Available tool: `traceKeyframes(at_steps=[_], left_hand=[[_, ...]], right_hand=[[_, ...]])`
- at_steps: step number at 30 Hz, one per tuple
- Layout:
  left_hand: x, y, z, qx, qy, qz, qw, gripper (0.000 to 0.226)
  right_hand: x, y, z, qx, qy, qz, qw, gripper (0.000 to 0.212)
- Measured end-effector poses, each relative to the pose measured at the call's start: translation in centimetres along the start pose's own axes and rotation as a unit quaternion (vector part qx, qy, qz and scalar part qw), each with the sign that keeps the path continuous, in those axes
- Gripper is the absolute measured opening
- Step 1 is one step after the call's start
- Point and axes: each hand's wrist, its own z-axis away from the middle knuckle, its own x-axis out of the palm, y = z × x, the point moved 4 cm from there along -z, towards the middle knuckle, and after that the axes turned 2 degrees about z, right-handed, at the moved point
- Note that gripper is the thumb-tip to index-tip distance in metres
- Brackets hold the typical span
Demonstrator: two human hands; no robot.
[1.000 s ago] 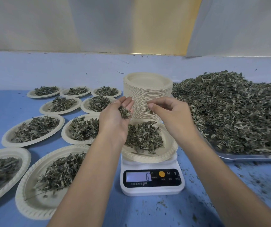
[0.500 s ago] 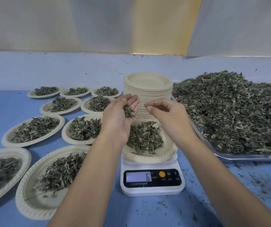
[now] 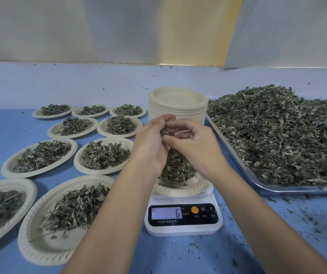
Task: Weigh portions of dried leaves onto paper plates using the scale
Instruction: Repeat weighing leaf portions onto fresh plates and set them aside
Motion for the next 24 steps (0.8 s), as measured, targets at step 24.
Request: traceKeyframes(at_steps=[24], left_hand=[[2.0,-1.1,0.4,-0.086,0.017,0.107,0.99,0.04]], right_hand=[[-1.6,0.4,-0.7,0.011,0.093,-0.029,0.995,0.024]])
